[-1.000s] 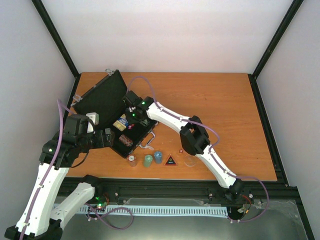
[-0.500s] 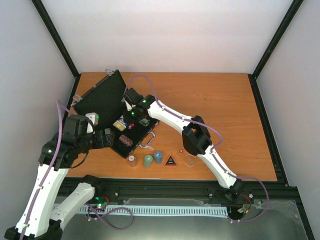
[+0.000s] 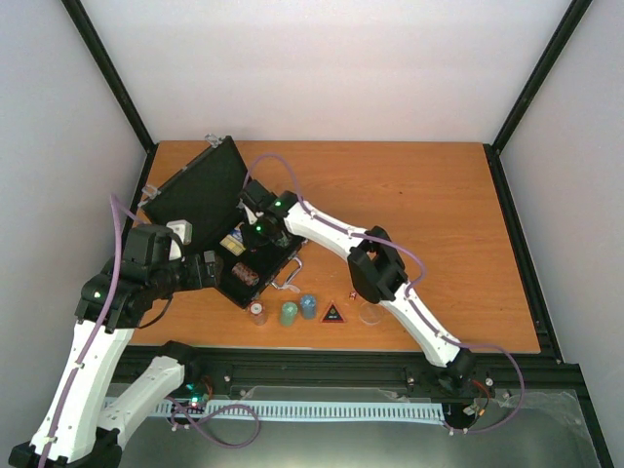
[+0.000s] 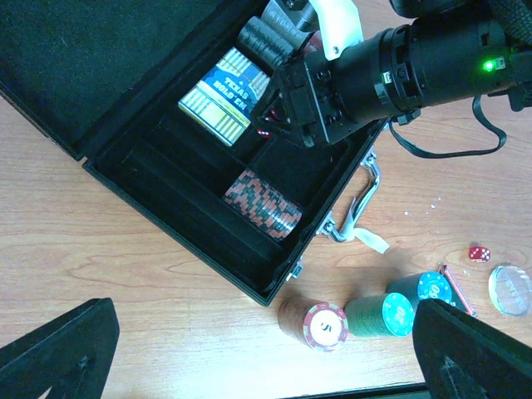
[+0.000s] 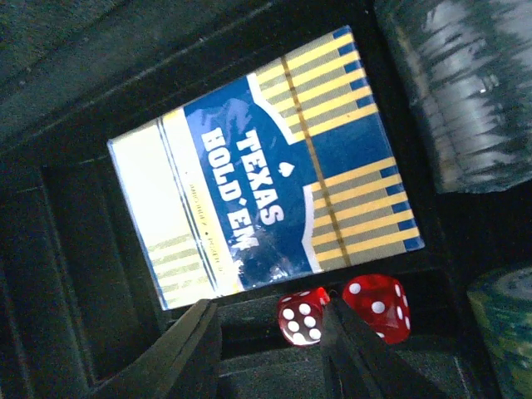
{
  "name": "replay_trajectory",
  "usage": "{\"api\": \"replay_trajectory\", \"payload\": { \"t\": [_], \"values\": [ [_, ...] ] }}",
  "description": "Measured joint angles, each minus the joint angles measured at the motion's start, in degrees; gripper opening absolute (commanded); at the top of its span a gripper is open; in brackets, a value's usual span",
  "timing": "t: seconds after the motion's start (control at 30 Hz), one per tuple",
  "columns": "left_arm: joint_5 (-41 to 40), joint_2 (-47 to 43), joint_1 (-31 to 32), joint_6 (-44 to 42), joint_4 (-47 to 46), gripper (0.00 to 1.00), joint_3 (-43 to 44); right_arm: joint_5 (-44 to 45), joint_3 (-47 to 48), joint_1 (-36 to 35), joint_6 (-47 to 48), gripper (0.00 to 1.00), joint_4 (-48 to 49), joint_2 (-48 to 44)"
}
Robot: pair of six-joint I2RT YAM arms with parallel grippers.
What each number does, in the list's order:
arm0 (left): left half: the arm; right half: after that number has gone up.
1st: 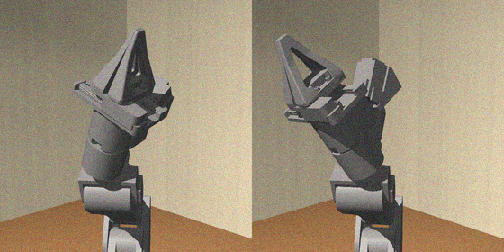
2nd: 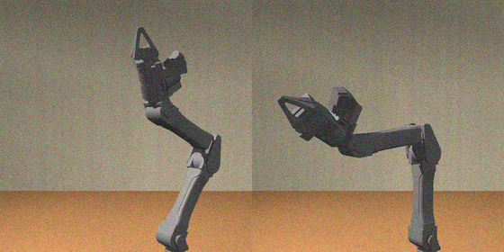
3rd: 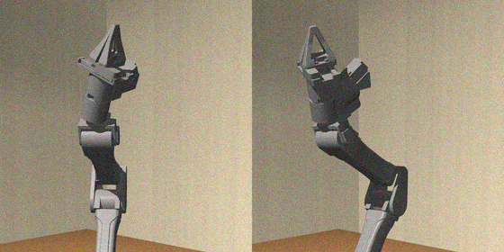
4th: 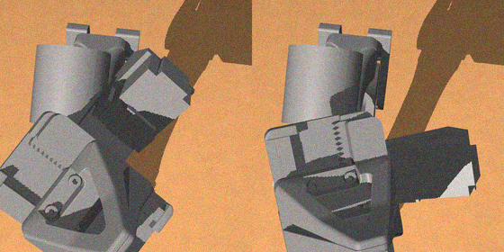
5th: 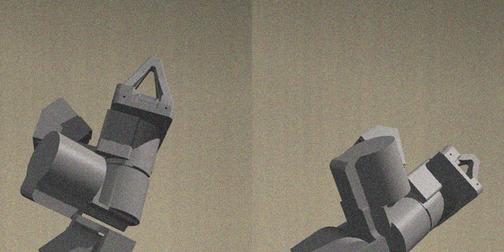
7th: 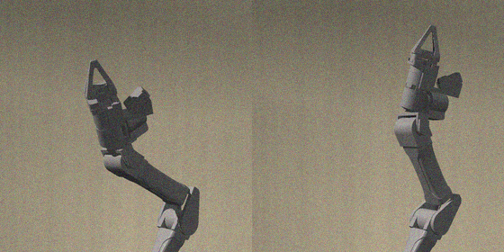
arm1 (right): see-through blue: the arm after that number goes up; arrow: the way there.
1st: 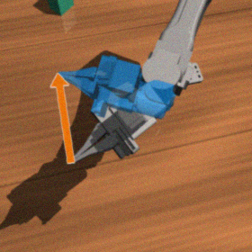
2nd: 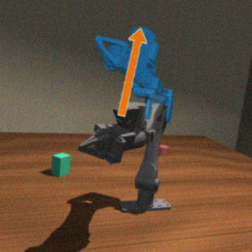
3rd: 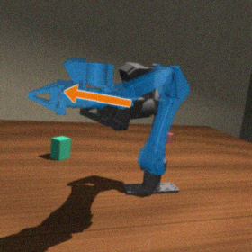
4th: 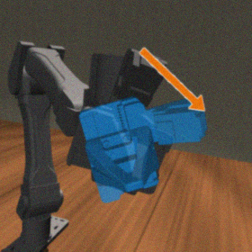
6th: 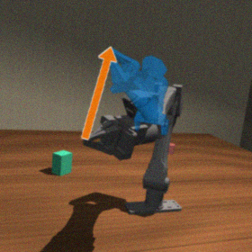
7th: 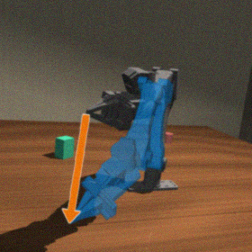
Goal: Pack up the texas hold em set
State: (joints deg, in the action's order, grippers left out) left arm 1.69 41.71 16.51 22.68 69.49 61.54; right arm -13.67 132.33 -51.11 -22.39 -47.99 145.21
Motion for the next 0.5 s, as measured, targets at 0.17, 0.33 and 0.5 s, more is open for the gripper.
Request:
{"api": "replay_trajectory", "payload": {
  "t": [0.17,0.33,0.5],
  "values": [
    [-0.02,0.0,0.0,-0.02,0.07,1.0,0.0,2.16,0.0,-0.04,-0.61,0.36,-0.68,0.5],
    [0.0,-0.11,0.0,-0.04,0.37,1.0,0.0,5.68,0.0,-0.48,-1.27,0.36,-1.68,0.57],
    [-0.02,-0.37,0.0,-0.07,0.92,1.0,0.0,6.43,-0.39,-0.7,-1.14,0.36,-1.03,0.5]
  ]
}}
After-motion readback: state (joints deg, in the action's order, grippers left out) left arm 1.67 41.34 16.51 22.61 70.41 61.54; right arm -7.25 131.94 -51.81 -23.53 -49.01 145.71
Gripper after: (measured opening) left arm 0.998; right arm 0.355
